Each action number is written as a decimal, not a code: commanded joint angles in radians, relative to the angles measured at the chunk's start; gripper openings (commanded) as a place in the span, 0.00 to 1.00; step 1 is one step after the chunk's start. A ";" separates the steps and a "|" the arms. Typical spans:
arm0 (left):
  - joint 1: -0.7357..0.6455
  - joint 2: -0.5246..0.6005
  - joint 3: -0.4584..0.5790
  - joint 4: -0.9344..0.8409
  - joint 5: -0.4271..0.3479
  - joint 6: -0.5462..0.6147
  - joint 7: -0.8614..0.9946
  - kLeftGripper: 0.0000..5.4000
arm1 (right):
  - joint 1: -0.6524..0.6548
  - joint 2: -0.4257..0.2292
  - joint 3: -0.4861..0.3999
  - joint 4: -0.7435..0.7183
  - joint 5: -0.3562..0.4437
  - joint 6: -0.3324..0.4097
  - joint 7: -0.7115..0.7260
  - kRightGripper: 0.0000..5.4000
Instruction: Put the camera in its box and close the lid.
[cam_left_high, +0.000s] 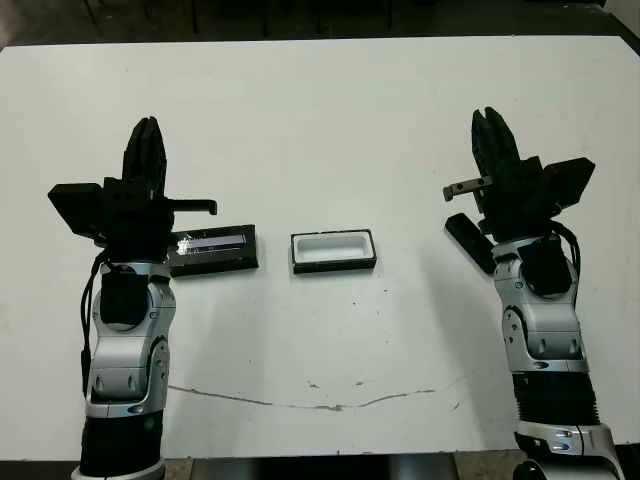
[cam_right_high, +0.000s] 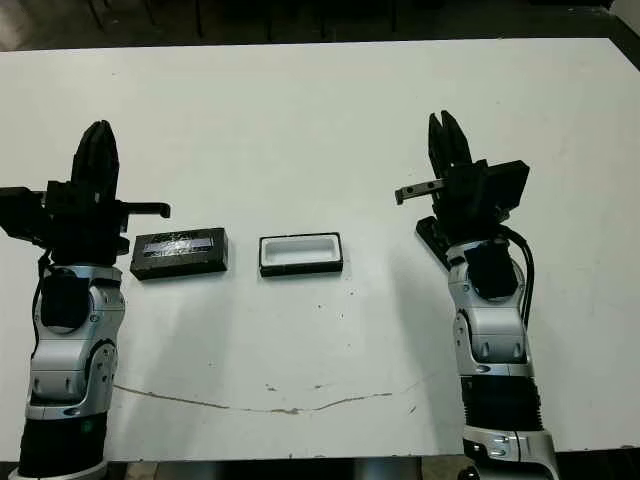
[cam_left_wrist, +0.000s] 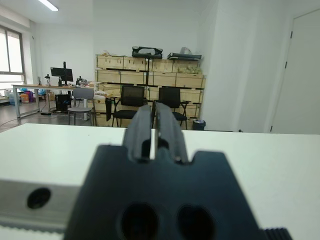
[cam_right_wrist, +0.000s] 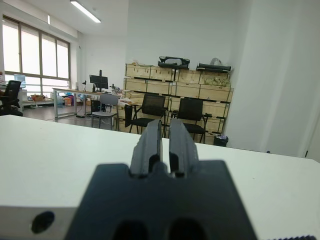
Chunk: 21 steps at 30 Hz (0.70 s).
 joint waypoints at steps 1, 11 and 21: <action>0.018 0.005 -0.001 0.009 0.009 0.014 0.001 0.01 | 0.023 -0.006 -0.001 0.000 -0.002 0.012 -0.001 0.00; 0.008 0.003 -0.006 0.035 0.006 -0.002 -0.002 0.01 | 0.022 -0.036 -0.008 -0.013 0.005 0.064 0.017 0.00; 0.020 0.013 0.004 0.031 0.005 -0.013 -0.005 0.01 | 0.057 -0.141 -0.049 -0.145 0.041 0.207 0.068 0.00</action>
